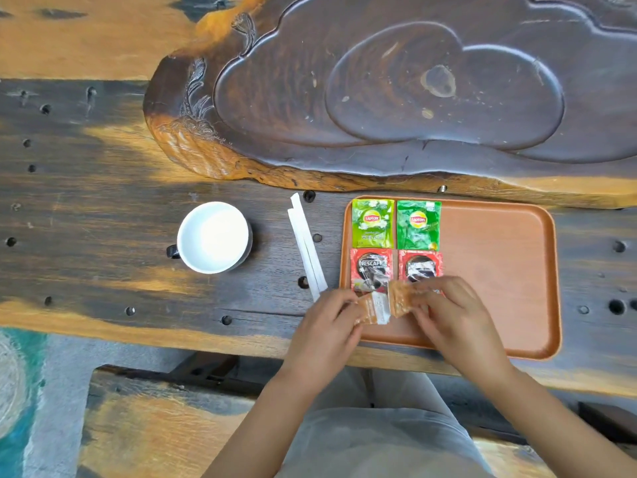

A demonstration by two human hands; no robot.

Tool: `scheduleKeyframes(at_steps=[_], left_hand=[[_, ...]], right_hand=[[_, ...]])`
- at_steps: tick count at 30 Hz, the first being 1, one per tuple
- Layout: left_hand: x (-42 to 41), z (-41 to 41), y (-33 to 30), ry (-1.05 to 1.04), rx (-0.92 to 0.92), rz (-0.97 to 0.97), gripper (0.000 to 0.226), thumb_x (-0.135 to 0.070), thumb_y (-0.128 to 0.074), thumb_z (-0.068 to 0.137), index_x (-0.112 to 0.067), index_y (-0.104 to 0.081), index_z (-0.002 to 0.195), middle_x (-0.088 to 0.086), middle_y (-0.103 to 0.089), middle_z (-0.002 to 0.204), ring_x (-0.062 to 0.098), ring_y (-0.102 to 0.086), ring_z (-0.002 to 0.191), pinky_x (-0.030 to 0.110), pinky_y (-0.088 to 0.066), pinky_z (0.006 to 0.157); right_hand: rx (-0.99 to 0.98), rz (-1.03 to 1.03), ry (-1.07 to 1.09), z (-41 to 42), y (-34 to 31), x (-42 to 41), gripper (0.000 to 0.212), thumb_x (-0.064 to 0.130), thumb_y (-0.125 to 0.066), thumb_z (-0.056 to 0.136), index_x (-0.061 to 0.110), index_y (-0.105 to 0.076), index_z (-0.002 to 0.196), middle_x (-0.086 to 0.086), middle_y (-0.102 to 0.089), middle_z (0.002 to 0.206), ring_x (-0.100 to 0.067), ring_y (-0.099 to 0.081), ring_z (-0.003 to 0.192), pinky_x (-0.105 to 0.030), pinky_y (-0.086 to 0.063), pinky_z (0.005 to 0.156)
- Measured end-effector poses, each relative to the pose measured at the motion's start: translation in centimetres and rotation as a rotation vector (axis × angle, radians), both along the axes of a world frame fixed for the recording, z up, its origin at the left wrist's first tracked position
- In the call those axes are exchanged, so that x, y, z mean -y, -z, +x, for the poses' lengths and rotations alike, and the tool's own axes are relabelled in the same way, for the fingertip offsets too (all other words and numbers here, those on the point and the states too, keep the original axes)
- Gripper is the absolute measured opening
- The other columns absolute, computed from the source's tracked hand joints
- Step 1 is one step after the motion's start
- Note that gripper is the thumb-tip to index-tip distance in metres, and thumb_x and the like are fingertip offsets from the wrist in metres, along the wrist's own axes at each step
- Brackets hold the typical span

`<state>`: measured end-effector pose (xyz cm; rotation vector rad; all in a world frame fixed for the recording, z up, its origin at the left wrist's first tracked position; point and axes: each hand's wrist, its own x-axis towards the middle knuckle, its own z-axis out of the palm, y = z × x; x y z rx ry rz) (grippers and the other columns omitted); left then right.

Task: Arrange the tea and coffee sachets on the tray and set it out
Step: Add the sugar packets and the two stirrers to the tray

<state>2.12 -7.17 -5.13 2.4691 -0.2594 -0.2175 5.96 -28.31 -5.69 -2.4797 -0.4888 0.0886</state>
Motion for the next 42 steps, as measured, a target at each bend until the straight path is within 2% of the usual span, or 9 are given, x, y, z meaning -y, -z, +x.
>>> scheduleKeyframes(at_steps=[4, 7, 14, 20, 26, 31, 34, 38, 42], left_hand=[[1.2, -0.2, 0.9, 0.108, -0.049, 0.064, 0.019, -0.004, -0.071, 0.071, -0.008, -0.060, 0.086, 0.005, -0.056, 0.100, 0.017, -0.053, 0.090, 0.027, -0.049, 0.075], [1.3, -0.6, 1.2, 0.147, -0.055, 0.094, 0.013, -0.012, -0.064, 0.076, -0.008, -0.060, 0.087, 0.004, -0.055, 0.104, 0.016, -0.051, 0.095, 0.027, -0.046, 0.080], [2.3, -2.1, -0.2, 0.146, -0.005, 0.165, 0.033, -0.028, -0.056, 0.079, -0.013, -0.061, 0.107, 0.008, -0.058, 0.120, 0.021, -0.045, 0.117, 0.032, -0.044, 0.092], [3.5, -3.8, 0.3, 0.177, -0.069, 0.243, 0.048, -0.036, -0.049, 0.080, -0.017, -0.054, 0.124, 0.007, -0.055, 0.126, 0.019, -0.038, 0.121, 0.037, -0.043, 0.097], [3.1, -4.0, 0.6, 0.192, -0.057, 0.240, 0.046, -0.032, -0.046, 0.081, -0.017, -0.054, 0.124, 0.006, -0.052, 0.127, 0.019, -0.036, 0.124, 0.034, -0.043, 0.097], [3.2, -4.1, 0.9, 0.180, -0.051, 0.227, 0.044, -0.027, -0.049, 0.080, -0.015, -0.054, 0.123, 0.009, -0.054, 0.126, 0.020, -0.036, 0.124, 0.038, -0.046, 0.096], [3.2, -4.1, 0.8, 0.163, -0.057, 0.175, 0.043, -0.026, -0.046, 0.082, -0.016, -0.053, 0.123, 0.006, -0.045, 0.130, 0.019, -0.036, 0.124, 0.037, -0.046, 0.096], [1.7, -3.2, 0.1, -0.034, 0.062, -0.004, 0.036, -0.015, -0.054, 0.082, -0.013, -0.056, 0.117, 0.007, -0.046, 0.128, 0.019, -0.044, 0.119, 0.029, -0.037, 0.100], [-0.4, -0.4, -0.8, -0.610, 0.011, -0.079, 0.029, -0.021, -0.053, 0.083, -0.011, -0.061, 0.109, 0.005, -0.055, 0.115, 0.012, -0.047, 0.111, 0.015, -0.033, 0.099]], right_hand=[[-0.011, -0.098, -0.020, -3.4, 0.4, 2.0, 0.017, 0.013, -0.054, 0.083, 0.003, -0.066, 0.076, -0.010, -0.066, 0.089, -0.027, -0.057, 0.086, -0.032, -0.042, 0.076], [-0.053, -0.142, -0.016, -4.5, 0.8, 2.5, 0.013, 0.013, -0.055, 0.080, 0.004, -0.065, 0.077, -0.010, -0.066, 0.094, -0.028, -0.058, 0.087, -0.032, -0.042, 0.076], [-0.028, -0.200, 0.022, -6.6, 0.4, 2.4, 0.034, 0.026, -0.049, 0.086, 0.008, -0.064, 0.112, -0.016, -0.061, 0.112, -0.031, -0.053, 0.105, -0.037, -0.040, 0.090], [-0.092, -0.239, -0.027, -8.3, 0.8, 1.0, 0.045, 0.034, -0.030, 0.095, 0.009, -0.056, 0.122, -0.015, -0.059, 0.123, -0.029, -0.049, 0.113, -0.037, -0.037, 0.097], [-0.129, -0.280, -0.064, -8.6, 0.7, 0.9, 0.043, 0.027, -0.047, 0.085, 0.012, -0.059, 0.124, -0.015, -0.055, 0.129, -0.030, -0.047, 0.117, -0.043, -0.038, 0.097], [-0.118, -0.269, -0.030, -8.1, 0.7, 0.8, 0.038, 0.026, -0.047, 0.085, 0.014, -0.063, 0.117, -0.012, -0.058, 0.122, -0.029, -0.049, 0.111, -0.041, -0.038, 0.093], [-0.096, -0.273, -0.019, -7.6, 0.2, 0.6, 0.037, 0.030, -0.037, 0.093, 0.016, -0.065, 0.112, -0.010, -0.062, 0.115, -0.027, -0.051, 0.107, -0.038, -0.038, 0.090], [-0.056, -0.264, 0.080, -5.6, -1.4, -0.4, 0.030, 0.030, -0.046, 0.086, 0.014, -0.066, 0.103, -0.008, -0.064, 0.106, -0.026, -0.054, 0.098, -0.036, -0.037, 0.079], [-0.087, -0.137, 0.104, -1.4, -2.2, -3.8, 0.027, 0.025, -0.052, 0.081, 0.012, -0.067, 0.099, -0.007, -0.065, 0.095, -0.026, -0.059, 0.085, -0.034, -0.046, 0.067]])
